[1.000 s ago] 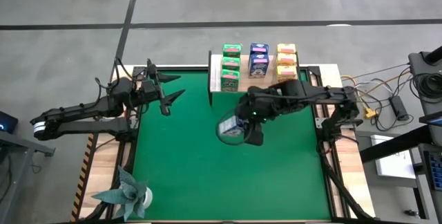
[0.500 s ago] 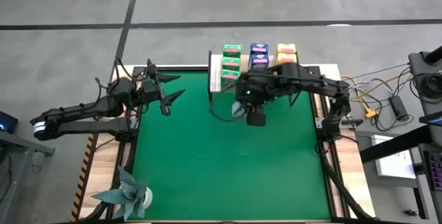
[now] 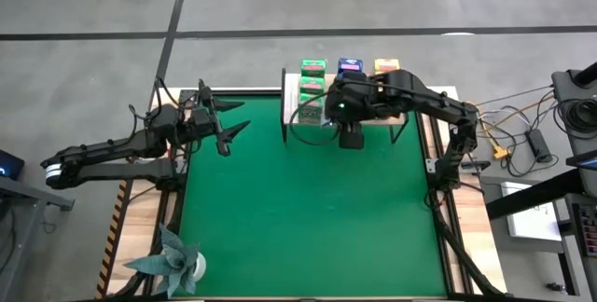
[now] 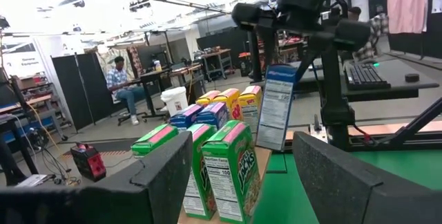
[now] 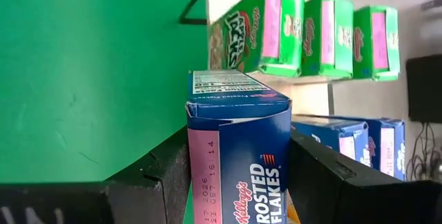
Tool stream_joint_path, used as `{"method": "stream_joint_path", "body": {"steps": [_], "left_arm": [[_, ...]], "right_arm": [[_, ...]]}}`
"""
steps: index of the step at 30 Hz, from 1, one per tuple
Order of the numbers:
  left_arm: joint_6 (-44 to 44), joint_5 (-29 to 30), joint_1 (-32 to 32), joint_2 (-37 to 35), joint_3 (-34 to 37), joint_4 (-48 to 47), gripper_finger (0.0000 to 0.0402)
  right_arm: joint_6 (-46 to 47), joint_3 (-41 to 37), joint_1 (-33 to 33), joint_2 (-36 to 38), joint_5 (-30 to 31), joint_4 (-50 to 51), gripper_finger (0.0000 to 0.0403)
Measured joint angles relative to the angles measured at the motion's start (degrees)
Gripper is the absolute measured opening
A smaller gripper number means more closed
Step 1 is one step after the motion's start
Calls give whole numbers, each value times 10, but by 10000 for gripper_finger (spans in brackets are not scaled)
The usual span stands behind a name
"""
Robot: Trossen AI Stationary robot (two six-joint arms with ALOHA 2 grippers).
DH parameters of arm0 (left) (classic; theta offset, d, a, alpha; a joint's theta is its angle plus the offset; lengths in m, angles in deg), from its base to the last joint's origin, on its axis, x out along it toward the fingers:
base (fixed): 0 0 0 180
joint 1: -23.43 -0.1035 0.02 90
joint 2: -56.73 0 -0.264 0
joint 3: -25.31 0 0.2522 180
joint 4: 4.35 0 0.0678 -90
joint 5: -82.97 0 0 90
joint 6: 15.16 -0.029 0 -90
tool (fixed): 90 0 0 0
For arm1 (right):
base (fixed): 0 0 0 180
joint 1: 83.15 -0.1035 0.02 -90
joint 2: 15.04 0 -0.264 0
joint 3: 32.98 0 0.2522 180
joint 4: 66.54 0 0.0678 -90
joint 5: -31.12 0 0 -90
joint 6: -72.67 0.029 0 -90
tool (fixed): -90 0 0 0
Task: Stack cereal on shelf
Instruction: Put the blue cereal box on the shelf aligned with the other blue cereal box
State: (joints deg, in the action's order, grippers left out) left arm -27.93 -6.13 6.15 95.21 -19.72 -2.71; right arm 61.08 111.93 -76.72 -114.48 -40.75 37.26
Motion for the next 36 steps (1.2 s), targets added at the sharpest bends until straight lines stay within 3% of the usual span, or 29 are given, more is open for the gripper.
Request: {"method": "stream_joint_path", "body": {"steps": [23, 36], "left_arm": [[0, 0, 0, 0, 0, -1, 233], [0, 0, 0, 0, 0, -1, 233]], "right_arm": [[-16, -51, 63, 0, -4, 0, 186], [-30, -126, 95, 0, -6, 0, 191]]}}
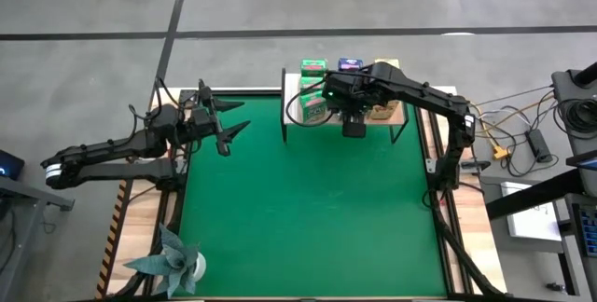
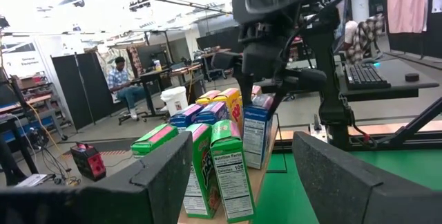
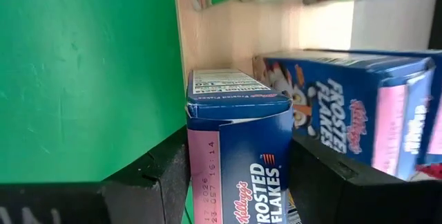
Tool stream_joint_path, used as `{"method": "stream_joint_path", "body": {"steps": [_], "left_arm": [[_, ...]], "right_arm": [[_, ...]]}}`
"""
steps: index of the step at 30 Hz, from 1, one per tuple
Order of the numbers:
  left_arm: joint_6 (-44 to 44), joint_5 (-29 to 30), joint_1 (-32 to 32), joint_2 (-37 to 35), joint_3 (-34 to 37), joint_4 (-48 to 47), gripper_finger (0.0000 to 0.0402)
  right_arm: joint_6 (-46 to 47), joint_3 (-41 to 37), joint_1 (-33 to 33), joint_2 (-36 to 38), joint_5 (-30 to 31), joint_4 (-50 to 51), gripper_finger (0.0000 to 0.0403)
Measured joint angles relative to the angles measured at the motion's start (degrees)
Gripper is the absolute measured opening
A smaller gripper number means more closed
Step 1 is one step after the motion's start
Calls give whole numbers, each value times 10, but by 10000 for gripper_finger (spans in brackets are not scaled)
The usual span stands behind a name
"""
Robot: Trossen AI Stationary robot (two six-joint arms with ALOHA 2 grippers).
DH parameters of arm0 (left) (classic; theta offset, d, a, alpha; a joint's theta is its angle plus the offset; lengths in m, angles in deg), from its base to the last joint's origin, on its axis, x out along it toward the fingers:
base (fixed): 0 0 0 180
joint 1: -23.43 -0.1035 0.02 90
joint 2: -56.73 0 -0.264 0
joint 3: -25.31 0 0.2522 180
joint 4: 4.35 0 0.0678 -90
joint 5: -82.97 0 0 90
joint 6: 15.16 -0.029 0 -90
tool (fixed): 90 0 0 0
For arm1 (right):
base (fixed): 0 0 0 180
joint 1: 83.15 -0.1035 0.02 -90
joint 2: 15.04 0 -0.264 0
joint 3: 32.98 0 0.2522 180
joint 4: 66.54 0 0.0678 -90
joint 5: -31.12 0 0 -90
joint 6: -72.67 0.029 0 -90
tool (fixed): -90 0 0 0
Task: Stack cereal on shelf
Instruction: Put the blue cereal box on the shelf aligned with the other blue cereal box
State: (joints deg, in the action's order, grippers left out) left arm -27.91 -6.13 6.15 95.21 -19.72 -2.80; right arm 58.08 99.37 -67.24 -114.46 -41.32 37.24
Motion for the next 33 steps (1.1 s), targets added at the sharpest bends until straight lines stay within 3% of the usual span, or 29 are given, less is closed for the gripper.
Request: {"method": "stream_joint_path", "body": {"steps": [13, 21, 33], "left_arm": [[0, 0, 0, 0, 0, 0, 233], [0, 0, 0, 0, 0, 0, 233], [0, 0, 0, 0, 0, 0, 233]], "right_arm": [[-16, -8, 9, 0, 0, -9, 225], [-59, -8, 9, 0, 0, -21, 226], [-45, -8, 10, 0, 0, -54, 226]]}}
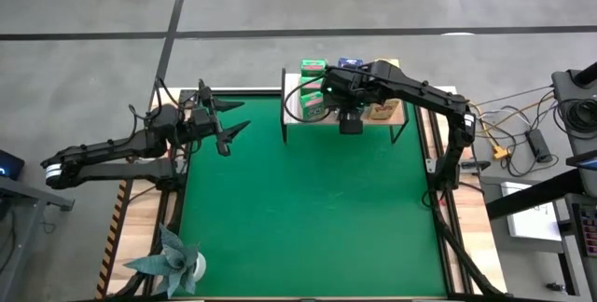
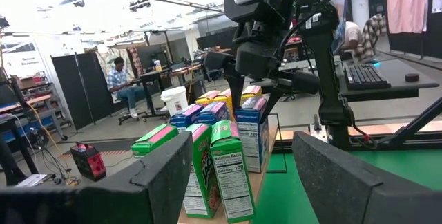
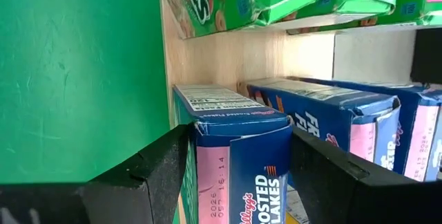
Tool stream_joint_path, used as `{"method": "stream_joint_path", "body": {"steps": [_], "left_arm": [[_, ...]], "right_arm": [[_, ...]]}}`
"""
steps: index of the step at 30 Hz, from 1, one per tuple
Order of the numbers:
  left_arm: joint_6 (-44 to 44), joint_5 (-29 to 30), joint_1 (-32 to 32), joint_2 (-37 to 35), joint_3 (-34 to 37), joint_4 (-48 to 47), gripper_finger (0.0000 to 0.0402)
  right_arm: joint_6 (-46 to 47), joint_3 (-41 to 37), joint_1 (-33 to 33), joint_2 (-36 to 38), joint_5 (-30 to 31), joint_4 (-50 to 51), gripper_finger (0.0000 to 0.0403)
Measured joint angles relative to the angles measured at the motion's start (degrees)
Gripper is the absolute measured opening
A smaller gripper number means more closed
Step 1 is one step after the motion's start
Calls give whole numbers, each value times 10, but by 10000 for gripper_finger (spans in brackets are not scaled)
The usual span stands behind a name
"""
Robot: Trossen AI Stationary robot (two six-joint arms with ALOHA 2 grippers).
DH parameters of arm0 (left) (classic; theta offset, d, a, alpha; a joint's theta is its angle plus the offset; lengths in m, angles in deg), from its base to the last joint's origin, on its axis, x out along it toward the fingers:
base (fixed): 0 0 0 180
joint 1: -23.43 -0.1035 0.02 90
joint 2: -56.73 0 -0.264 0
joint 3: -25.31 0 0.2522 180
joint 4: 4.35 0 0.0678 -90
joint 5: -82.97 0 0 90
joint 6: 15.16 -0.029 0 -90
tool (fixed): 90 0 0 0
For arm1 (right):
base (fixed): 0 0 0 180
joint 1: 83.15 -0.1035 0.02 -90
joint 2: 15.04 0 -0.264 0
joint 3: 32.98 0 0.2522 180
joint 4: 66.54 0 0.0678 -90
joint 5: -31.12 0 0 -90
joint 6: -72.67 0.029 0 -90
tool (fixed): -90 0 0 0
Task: Stack cereal on shelf
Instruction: Put the blue cereal box on the shelf aligned with the other blue cereal box
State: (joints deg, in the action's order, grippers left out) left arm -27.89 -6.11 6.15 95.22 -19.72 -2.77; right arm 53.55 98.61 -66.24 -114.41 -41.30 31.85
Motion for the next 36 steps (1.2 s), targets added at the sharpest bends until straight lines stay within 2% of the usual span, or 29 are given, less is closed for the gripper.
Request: {"method": "stream_joint_path", "body": {"steps": [16, 28, 36], "left_arm": [[0, 0, 0, 0, 0, 0, 233], [0, 0, 0, 0, 0, 0, 233], [0, 0, 0, 0, 0, 0, 233]], "right_arm": [[-10, 0, 0, 0, 0, -9, 211], [-5, 0, 0, 0, 5, -19, 267], [-10, 0, 0, 0, 35, -19, 267]]}}
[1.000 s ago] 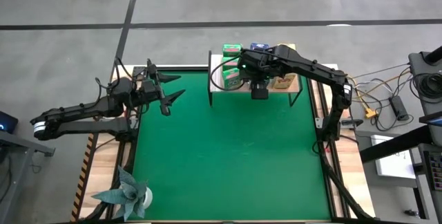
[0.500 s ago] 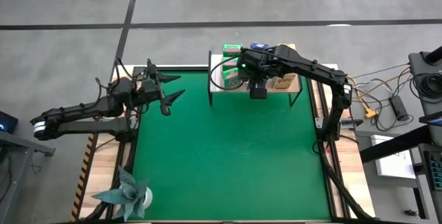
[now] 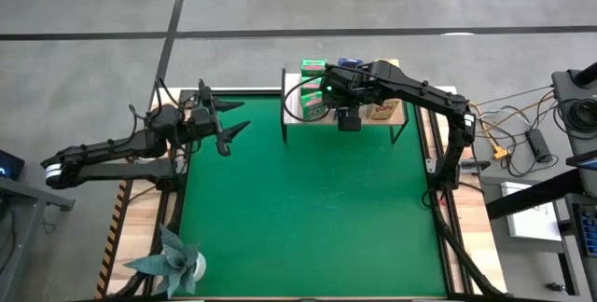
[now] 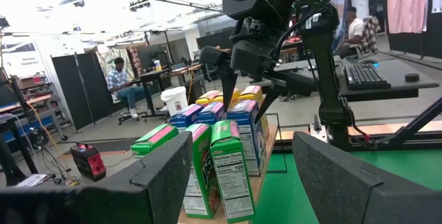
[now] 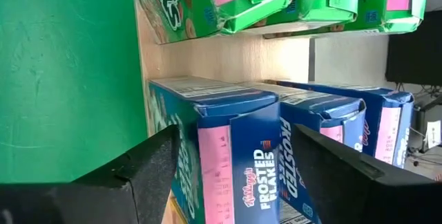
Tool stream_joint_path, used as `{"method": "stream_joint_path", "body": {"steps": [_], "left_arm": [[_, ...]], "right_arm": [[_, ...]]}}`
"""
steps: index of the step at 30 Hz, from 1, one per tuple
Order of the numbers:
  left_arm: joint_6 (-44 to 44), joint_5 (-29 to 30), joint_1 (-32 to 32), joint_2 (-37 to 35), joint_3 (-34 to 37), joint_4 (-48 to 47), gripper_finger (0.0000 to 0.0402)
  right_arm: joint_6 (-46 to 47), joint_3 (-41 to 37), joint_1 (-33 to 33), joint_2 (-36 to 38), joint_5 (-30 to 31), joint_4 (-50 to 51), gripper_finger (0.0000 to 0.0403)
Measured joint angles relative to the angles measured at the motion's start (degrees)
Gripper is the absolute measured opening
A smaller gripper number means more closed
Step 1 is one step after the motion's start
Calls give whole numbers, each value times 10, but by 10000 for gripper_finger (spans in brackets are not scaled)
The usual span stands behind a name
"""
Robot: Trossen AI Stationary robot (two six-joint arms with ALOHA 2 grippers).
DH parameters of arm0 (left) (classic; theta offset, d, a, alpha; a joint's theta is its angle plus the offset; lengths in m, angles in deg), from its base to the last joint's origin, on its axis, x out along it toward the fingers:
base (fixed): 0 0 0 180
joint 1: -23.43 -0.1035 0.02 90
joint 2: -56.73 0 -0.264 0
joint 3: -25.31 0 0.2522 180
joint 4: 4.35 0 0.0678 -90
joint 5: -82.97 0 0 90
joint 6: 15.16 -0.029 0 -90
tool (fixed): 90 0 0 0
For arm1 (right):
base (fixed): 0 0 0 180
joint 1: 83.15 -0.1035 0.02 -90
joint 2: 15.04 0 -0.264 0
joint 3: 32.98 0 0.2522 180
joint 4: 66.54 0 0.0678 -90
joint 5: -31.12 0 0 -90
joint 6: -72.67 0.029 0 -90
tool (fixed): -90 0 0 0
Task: Stack cereal on shelf
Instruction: Put the blue cereal box on the shelf aligned with the other blue cereal box
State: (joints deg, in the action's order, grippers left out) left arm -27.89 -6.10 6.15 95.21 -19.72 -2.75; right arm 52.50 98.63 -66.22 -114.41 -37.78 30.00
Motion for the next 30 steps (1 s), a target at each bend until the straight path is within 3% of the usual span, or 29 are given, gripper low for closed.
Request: {"method": "stream_joint_path", "body": {"steps": [20, 24, 30], "left_arm": [[-2, 0, 0, 0, 0, 0, 233], [-2, 0, 0, 0, 0, 0, 233], [-2, 0, 0, 0, 0, 0, 233]], "right_arm": [[22, 104, -40, -1, -2, 12, 243], [28, 118, -41, 0, -5, 22, 209], [45, 115, -25, 0, -6, 42, 107]]}}
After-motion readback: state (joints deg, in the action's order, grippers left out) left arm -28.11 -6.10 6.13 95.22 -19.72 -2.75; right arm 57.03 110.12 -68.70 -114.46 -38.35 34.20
